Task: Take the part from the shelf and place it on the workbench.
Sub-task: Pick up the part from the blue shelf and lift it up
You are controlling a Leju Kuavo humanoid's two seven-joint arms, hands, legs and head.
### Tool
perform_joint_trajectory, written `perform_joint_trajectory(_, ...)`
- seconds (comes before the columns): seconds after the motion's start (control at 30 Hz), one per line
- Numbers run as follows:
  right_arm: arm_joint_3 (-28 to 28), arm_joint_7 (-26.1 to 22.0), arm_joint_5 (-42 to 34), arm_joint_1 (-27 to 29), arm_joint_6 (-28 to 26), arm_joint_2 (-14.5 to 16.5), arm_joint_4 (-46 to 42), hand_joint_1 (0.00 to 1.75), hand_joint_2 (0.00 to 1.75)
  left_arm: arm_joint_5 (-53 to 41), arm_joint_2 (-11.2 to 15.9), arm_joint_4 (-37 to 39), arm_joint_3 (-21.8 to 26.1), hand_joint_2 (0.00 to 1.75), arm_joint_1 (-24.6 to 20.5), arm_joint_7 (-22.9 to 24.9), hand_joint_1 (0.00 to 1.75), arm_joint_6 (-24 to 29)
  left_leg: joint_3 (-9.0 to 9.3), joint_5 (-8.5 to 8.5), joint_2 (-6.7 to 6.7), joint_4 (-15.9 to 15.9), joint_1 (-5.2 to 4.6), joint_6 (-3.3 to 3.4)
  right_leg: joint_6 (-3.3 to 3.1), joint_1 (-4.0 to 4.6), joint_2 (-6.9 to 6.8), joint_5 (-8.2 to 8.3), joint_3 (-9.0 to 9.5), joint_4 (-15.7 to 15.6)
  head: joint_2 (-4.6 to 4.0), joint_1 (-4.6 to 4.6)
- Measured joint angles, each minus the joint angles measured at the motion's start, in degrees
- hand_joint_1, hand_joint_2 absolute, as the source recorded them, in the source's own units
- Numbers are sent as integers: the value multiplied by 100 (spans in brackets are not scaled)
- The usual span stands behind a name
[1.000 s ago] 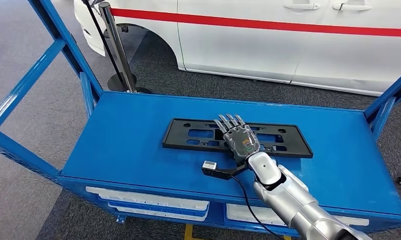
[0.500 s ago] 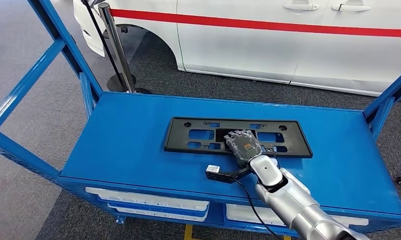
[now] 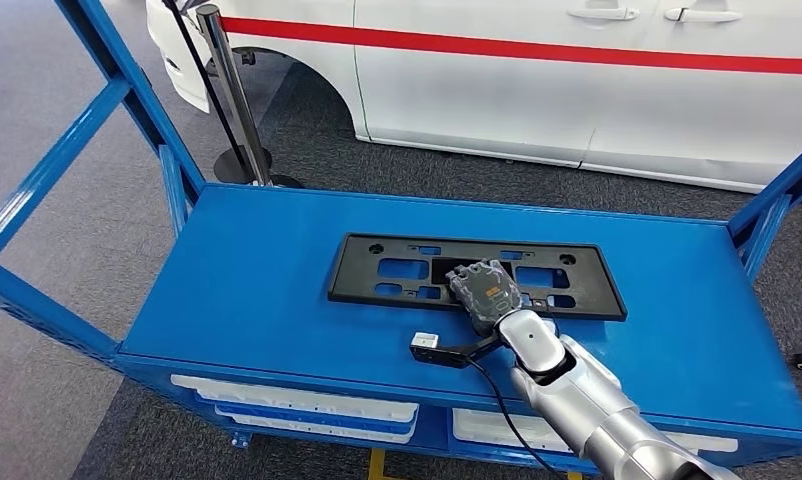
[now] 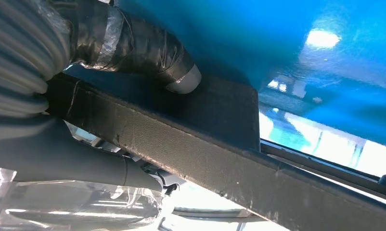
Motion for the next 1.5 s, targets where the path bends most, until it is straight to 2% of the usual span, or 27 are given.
perform_joint_trajectory(0.2,-8,-50,-51,6,-28,0,-12,175,175,37,-1,0,-43,175,-7,3,0,0,0,-1,0,0,0,2,0,0,0,0,0,0,0,0)
perform_joint_trajectory(0.5,-104,-39,-73,214,-486,-78,-325,175,175,92,-10,0,-67,175,-11,3,0,18,-8,-2,0,1,0,3,0,0,-1,-1,-10,0,0,0)
perform_joint_trajectory(0.67,-325,-212,-112,456,-1177,-329,-1064,175,175,99,-13,0,-111,175,-9,-16,0,34,-19,-5,-1,7,-2,4,2,-5,-2,0,-27,-3,1,0)
perform_joint_trajectory(0.77,-585,-357,23,587,-1533,-576,-1824,175,175,93,-4,0,-175,175,-14,-30,0,29,-44,-17,-3,49,-19,71,41,-37,-4,24,-31,-30,1,-1)
perform_joint_trajectory(0.83,-779,-376,168,667,-1629,-713,-2265,175,175,99,4,0,-202,175,-14,-32,0,17,-15,62,-1,-32,-4,142,94,-32,-1,52,-15,-77,0,-1)
perform_joint_trajectory(0.87,-864,-377,237,703,-1656,-783,-2440,175,175,103,5,0,-209,175,-15,-39,0,9,19,134,10,-124,13,170,120,-26,-1,23,-17,-73,0,2)
perform_joint_trajectory(0.9,-932,-378,303,729,-1685,-848,-2581,175,175,106,5,0,-215,175,-16,-49,0,-2,48,206,27,-217,34,201,144,-23,-2,-75,-56,13,0,3)
perform_joint_trajectory(0.93,-982,-377,369,754,-1719,-913,-2690,175,175,108,4,0,-222,175,-16,-63,0,-11,64,255,47,-290,55,220,160,-28,-6,-242,-145,224,0,6)
perform_joint_trajectory(1.0,-1033,-369,489,812,-1784,-1007,-2836,175,175,108,4,0,-239,175,-16,-87,0,-27,34,281,75,-296,54,237,202,-59,-13,-621,-427,905,0,7)
perform_joint_trajectory(1.03,-1043,-359,537,854,-1803,-1046,-2879,175,175,108,4,0,-248,175,-16,-95,0,-33,10,277,80,-271,59,233,228,-81,-18,-721,-539,1198,0,7)
perform_joint_trajectory(1.07,-1049,-348,568,894,-1813,-1077,-2900,175,175,104,4,0,-254,175,-18,-98,0,-41,-15,269,81,-237,70,222,258,-107,-23,-711,-572,1321,0,7)
perform_joint_trajectory(1.1,-1055,-338,589,923,-1817,-1105,-2911,175,175,100,4,0,-260,175,-18,-99,0,-49,-42,254,80,-194,87,201,290,-136,-30,-603,-510,1242,0,7)
perform_joint_trajectory(1.13,-1063,-331,601,939,-1817,-1128,-2918,175,175,96,4,0,-266,175,-18,-100,0,-56,-75,227,78,-132,112,161,327,-170,-43,-422,-336,944,1,7)
perform_joint_trajectory(1.17,-1073,-328,605,943,-1817,-1146,-2926,175,175,92,9,0,-274,175,-18,-101,0,-62,-116,191,75,-60,132,108,362,-188,-50,-312,-143,596,1,8)
perform_joint_trajectory(1.2,-1080,-328,610,944,-1819,-1159,-2939,175,175,91,15,0,-283,175,-20,-102,0,-68,-167,154,70,21,142,51,361,-186,-42,-219,0,337,1,7)
perform_joint_trajectory(1.23,-1085,-328,614,947,-1820,-1170,-2952,175,175,91,25,0,-291,175,-21,-103,0,-73,-202,121,63,95,139,0,340,-181,-31,-189,83,178,1,6)
perform_joint_trajectory(1.3,-1087,-328,617,955,-1822,-1184,-2973,175,175,91,38,0,-299,175,-22,-105,0,-79,-257,111,44,178,121,-66,228,-154,0,-211,44,209,1,2)
perform_joint_trajectory(1.37,-1089,-328,619,958,-1822,-1196,-2982,175,175,91,42,0,-304,175,-16,-106,0,-81,-304,68,34,238,134,-112,125,-163,-7,-208,-16,207,0,1)
perform_joint_trajectory(1.4,-1090,-328,622,958,-1822,-1200,-2990,175,175,91,42,0,-306,175,-15,-106,0,-84,-353,-37,36,339,144,-129,76,-163,-12,-180,-48,199,0,1)
perform_joint_trajectory(1.43,-1090,-328,626,958,-1823,-1203,-2997,175,175,89,42,0,-308,175,-15,-106,0,-87,-440,-228,37,565,149,-139,26,-159,-20,-148,-82,189,0,0)
perform_joint_trajectory(1.5,-1091,-334,632,965,-1827,-1206,-3006,175,175,82,45,0,-314,175,-19,-108,0,-96,-683,-692,41,1273,140,-142,-44,-118,-33,-87,-158,187,1,0)
